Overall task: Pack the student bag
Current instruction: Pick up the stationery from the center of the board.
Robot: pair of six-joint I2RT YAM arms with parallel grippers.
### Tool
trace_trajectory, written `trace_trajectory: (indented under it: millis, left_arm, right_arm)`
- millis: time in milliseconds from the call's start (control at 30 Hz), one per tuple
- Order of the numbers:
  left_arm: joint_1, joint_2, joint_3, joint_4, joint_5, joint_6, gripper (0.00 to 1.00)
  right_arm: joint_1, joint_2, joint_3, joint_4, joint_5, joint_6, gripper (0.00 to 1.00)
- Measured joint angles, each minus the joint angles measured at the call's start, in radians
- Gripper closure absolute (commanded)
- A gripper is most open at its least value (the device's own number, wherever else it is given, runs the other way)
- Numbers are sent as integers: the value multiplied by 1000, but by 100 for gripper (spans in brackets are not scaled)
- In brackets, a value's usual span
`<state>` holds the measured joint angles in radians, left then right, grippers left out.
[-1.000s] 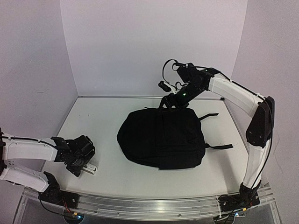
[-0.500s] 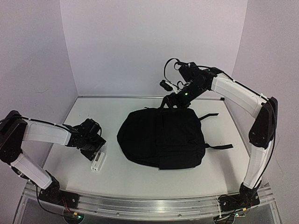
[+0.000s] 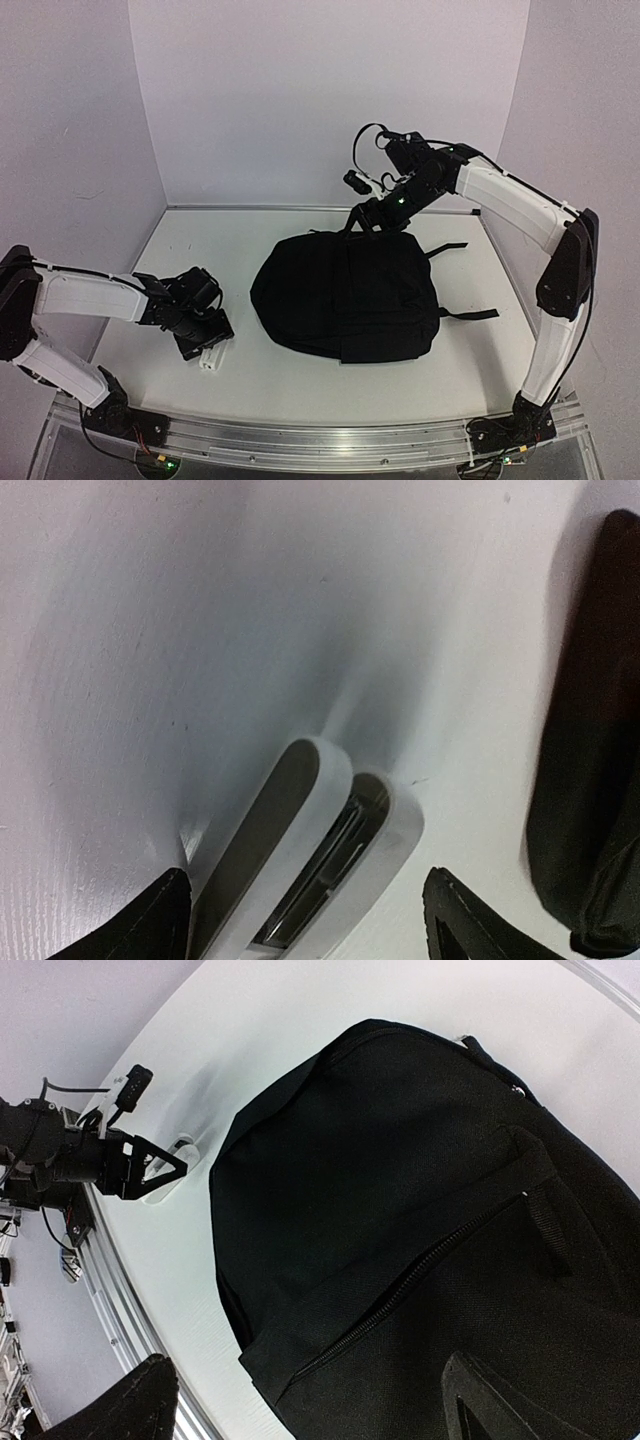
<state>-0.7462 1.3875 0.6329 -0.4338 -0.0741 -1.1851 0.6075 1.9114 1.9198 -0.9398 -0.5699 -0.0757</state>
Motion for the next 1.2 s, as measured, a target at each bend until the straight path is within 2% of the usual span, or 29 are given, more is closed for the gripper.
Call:
trace_trajectory:
  millis: [100,267,467,733,967,1200]
  left_arm:
    - [-9,-2,-12,-11,12,28,26]
    - [-24,30,2,-13,0,62,45]
    - [-62,129,75,6,-46,92,58]
    - [-76,143,87,10,-67,122,74]
    - [-80,81,88,-80,-67,177,80]
    - [-80,-108,114,-56,7,317,80]
  right_arm:
    - [0,0,0,0,-4,0,8]
    - [0,0,0,0,-8,0,7]
    - [0,0,0,0,-9,-1,3]
    - [0,0,-2,0,-8,-15,2]
    - [0,0,-2,0,-43,-35,2]
    - [0,-1,-2,0,-115,-50,2]
